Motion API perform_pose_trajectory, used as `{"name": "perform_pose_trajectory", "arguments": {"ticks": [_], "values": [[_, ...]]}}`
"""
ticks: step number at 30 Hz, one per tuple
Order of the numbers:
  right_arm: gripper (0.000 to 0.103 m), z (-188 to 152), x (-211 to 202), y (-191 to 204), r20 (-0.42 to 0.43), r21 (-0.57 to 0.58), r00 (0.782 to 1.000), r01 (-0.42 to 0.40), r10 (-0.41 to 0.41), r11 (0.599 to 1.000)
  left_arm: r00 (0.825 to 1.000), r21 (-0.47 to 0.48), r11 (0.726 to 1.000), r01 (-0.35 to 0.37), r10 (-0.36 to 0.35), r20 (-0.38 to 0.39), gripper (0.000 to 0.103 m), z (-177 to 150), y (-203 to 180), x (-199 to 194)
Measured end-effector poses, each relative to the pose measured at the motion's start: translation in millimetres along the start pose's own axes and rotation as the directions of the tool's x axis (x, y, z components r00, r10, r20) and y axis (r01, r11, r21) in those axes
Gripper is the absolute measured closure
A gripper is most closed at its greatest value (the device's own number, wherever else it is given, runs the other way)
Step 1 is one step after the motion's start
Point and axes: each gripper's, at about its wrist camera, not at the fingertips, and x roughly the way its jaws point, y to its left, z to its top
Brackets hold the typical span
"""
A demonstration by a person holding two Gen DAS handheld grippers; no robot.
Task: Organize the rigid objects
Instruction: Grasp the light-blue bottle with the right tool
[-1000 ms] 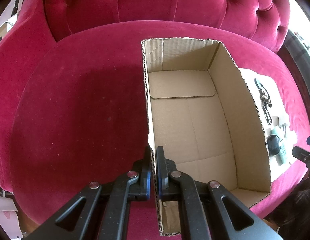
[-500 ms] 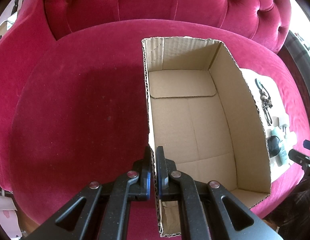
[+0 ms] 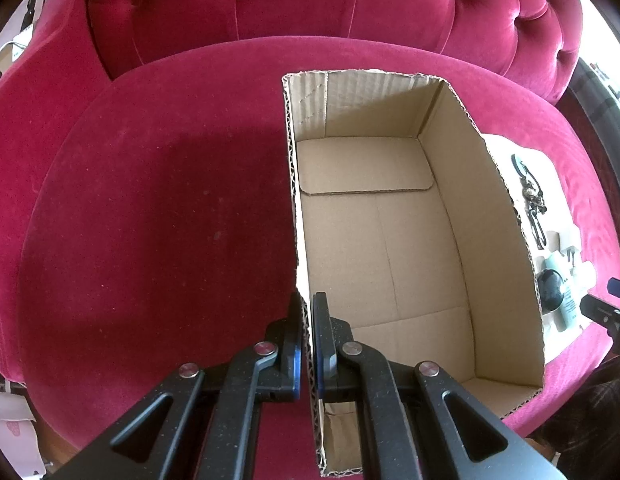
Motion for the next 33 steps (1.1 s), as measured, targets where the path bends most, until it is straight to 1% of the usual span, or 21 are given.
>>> {"name": "perform_pose_trajectory", "arguments": {"ticks": [1, 5, 7, 8, 10, 14, 15, 16, 17, 21, 23, 27, 33], "values": [[0.008, -0.5, 1.2, 1.2, -0.006, -0.001, 1.0, -0.007, 0.007, 1.0, 1.0, 0.0, 1.0, 0.0, 0.0, 0.0, 0.099, 0.0, 0.1, 0.1], [0.015, -2.0, 9.1, 0.5, -0.044, 0.011, 0.999, -0.02, 0.021, 1.0, 1.0, -0.002, 1.0, 0.003, -0.003, 0.0, 0.099, 0.3, 0.5, 0.4], [0.023, -2.1, 13.1, -0.6, -0.062, 0.02, 0.997, -0.04, 0.041, 0.999, 1.0, -0.003, 1.0, 0.003, -0.003, 0.0, 0.099, 0.3, 0.6, 0.3], [0.025, -2.3, 14.6, -1.1, -0.069, 0.024, 0.996, -0.05, 0.051, 0.998, 1.0, -0.003, 1.0, 0.003, -0.003, 0.0, 0.099, 0.3, 0.8, 0.5], [0.036, -1.6, 20.4, -1.6, -0.08, 0.027, 0.995, -0.062, 0.064, 0.998, 1.0, -0.003, 1.0, 0.003, -0.003, 0.0, 0.099, 0.4, 0.8, 0.4], [0.049, -0.6, 30.1, 3.9, -0.101, 0.005, 0.992, -0.074, 0.074, 0.997, 1.0, -0.002, 1.0, 0.002, -0.002, 0.0, 0.099, 0.5, 0.5, 0.7], [0.055, -0.3, 32.7, 5.0, -0.107, 0.003, 0.991, -0.08, 0.08, 0.997, 1.0, -0.001, 1.0, 0.001, -0.001, 0.001, 0.099, 0.3, 0.6, 0.7], [0.071, 0.1, 36.3, 7.0, -0.115, 0.001, 0.99, -0.086, 0.085, 0.996, 1.0, 0.0, 1.0, 0.0, 0.0, 0.001, 0.099, 0.2, 0.2, 0.6], [0.077, 0.6, 39.6, 10.6, -0.118, -0.002, 0.99, -0.084, 0.084, 0.996, 1.0, 0.0, 1.0, 0.0, 0.0, 0.002, 0.099, 0.0, -0.1, 0.6], [0.078, 1.4, 35.9, 14.5, -0.105, -0.031, 0.991, -0.088, 0.084, 0.996, 1.0, -0.002, 1.0, 0.002, -0.002, 0.002, 0.099, -0.8, -0.5, 0.7], [0.078, 0.2, 35.3, 18.0, -0.092, -0.043, 0.994, -0.07, 0.065, 0.997, 1.0, -0.002, 1.0, 0.002, -0.002, 0.001, 0.099, -0.9, -0.3, 0.8], [0.078, -2.2, 31.9, 22.3, -0.08, -0.041, 0.995, -0.068, 0.065, 0.997, 1.0, -0.003, 1.0, 0.002, -0.002, 0.002, 0.099, -0.9, -0.3, 0.8], [0.078, 0.6, 15.2, 18.3, -0.052, -0.041, 0.997, -0.066, 0.064, 0.997, 1.0, -0.001, 1.0, 0.001, -0.001, 0.001, 0.099, -1.2, -0.5, 1.2]]}}
